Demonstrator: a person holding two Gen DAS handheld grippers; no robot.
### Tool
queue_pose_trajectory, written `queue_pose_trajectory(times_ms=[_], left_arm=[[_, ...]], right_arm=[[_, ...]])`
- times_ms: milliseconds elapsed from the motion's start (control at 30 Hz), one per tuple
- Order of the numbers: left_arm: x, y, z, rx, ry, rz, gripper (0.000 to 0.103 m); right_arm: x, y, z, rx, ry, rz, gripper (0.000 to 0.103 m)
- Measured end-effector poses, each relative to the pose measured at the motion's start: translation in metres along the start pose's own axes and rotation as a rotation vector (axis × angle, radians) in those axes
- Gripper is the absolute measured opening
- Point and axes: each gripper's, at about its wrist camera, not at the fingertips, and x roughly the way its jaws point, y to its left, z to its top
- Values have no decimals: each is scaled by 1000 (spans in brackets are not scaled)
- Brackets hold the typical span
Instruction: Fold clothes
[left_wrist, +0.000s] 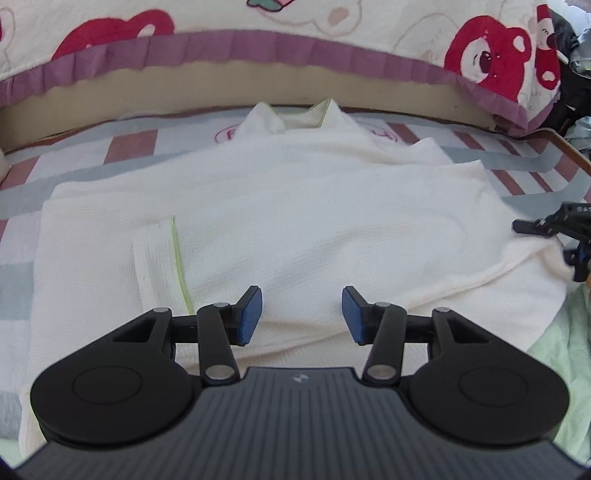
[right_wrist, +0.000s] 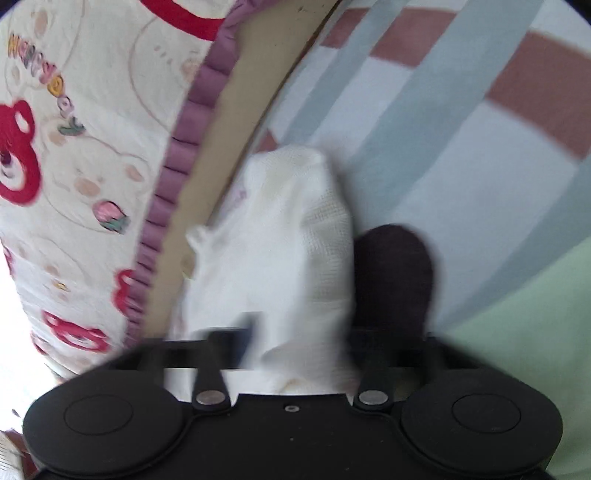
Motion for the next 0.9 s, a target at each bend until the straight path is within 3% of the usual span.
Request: queue_pose_trajectory(times_ms=[133,300,433,600,700,767,900], left_arm=[[-1,10,1,-69,7,-45,48],[0,51,6,-270,67,-154,49],[-31,92,0,-333,-15,-116,49],[-42,148,-33,-483,49,7,49],[-51,163,-48,-483,86,145,49],[-55,168,-52,-480,89,191,49],[-61,186,-61,-562,48,129,49]], right_arm=[[-8,47,-6,-171,-43,29,14],[-10,107,-6,-307,-36,77,14],[22,168,-28,-439,40,120,14],[103,241,-91,-591,269,204,14],[149,252,-130,-638,389,208,14],[175,246,-150,-658,446,165,14],[202,226,-165,-627,495,101,14]])
